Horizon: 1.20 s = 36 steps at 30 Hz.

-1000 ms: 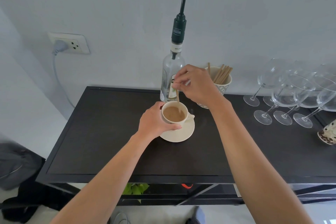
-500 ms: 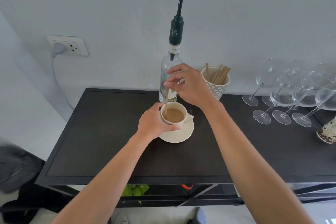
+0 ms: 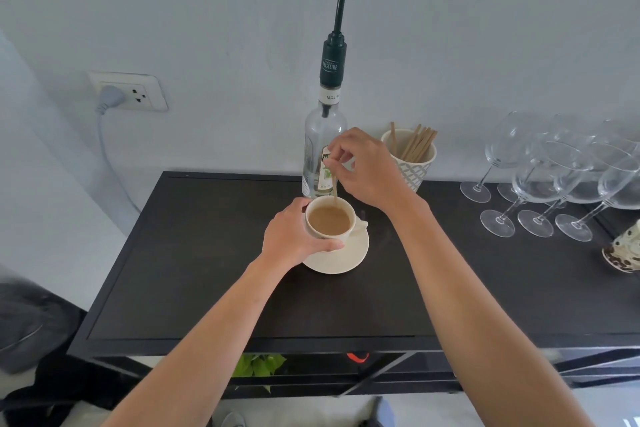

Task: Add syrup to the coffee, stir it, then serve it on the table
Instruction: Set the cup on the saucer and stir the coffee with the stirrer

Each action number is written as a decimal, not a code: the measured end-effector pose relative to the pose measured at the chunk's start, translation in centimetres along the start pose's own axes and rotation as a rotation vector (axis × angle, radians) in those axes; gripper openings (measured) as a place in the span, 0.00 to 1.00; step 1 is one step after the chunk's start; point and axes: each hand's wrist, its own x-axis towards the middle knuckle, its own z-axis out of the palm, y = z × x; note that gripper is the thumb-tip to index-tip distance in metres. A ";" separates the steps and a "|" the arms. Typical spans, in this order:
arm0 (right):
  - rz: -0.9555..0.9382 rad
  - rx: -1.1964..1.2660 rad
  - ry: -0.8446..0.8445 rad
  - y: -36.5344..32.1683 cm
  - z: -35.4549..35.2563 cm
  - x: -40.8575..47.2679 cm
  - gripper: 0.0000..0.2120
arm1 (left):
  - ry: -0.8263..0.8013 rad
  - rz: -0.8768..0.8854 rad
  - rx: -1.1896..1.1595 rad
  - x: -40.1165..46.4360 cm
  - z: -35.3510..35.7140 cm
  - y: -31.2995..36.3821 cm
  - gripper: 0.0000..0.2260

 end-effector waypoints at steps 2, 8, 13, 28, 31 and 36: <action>0.004 0.027 -0.044 0.0 0.0 -0.2 0.08 | -0.001 -0.005 -0.002 0.0 0.0 0.0 0.41; -0.037 0.048 0.061 -0.1 0.4 0.0 0.08 | -0.006 -0.006 0.001 0.0 0.0 0.2 0.41; -0.058 0.083 -0.045 -0.4 0.1 -0.3 0.07 | -0.006 -0.008 0.000 0.0 -0.1 0.2 0.41; -0.095 0.035 0.011 -0.6 -0.1 0.0 0.08 | -0.008 -0.007 0.004 -0.1 -0.1 0.3 0.41; -0.081 0.071 -0.094 -1.0 -0.2 -0.3 0.08 | -0.009 -0.008 0.006 0.0 -0.1 0.3 0.40; -0.123 0.046 0.013 -0.7 0.1 0.0 0.07 | -0.008 -0.003 -0.007 -0.1 -0.1 0.4 0.40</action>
